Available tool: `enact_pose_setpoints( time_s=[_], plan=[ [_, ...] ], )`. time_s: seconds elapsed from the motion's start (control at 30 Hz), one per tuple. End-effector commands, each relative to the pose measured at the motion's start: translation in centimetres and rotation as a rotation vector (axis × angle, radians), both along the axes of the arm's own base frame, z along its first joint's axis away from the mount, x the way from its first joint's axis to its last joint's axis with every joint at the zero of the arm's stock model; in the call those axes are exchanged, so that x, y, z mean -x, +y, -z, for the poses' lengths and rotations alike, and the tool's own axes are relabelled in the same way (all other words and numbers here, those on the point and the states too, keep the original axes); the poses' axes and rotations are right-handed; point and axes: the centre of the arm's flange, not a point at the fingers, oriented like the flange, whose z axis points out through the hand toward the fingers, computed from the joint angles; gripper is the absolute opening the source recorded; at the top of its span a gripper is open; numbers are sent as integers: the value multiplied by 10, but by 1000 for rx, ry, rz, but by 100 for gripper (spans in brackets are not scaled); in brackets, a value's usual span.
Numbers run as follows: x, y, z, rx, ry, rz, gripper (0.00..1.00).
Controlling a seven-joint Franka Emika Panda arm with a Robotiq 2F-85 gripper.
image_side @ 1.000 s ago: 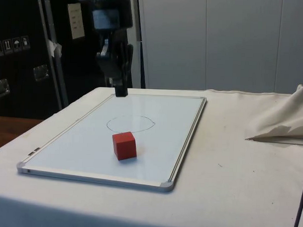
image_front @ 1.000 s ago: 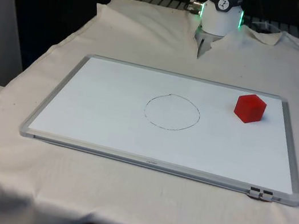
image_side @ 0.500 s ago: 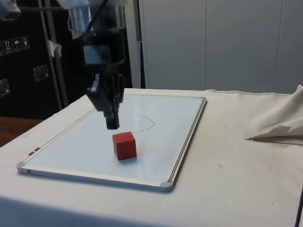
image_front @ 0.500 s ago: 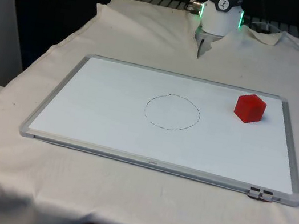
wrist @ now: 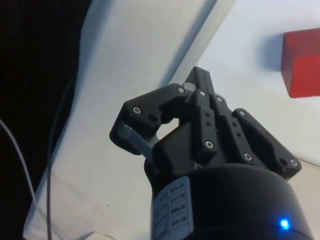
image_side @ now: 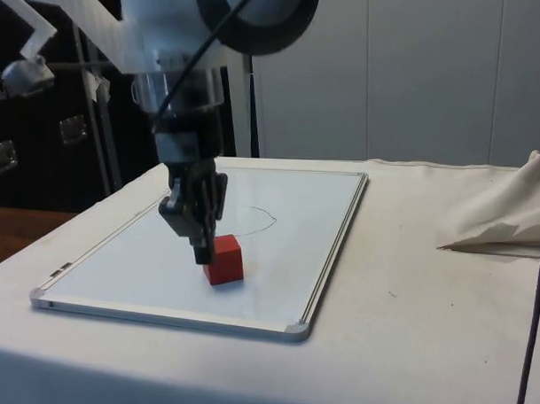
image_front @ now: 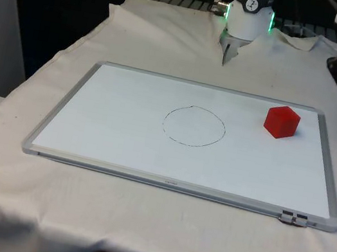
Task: Push the cube into the marked area.
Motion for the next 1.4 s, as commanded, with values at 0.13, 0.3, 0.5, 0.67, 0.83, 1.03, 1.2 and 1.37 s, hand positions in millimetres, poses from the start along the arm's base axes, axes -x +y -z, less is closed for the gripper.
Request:
enact_pose_setpoints(
  time_s=[0.13,0.3,0.5,0.67,0.83,1.03,1.2,1.37],
  plan=[
    [-2,-9,21,-9,0,22,0],
    [-2,-12,37,-5,2,29,0],
    [-4,-19,54,8,8,38,0],
    [-5,-35,63,16,0,62,0],
    [-7,-42,63,26,4,71,0],
    [-10,-54,63,43,-7,90,0],
    [-13,-63,64,56,-11,105,0],
    [-15,-69,64,74,-14,117,0]
  ],
)
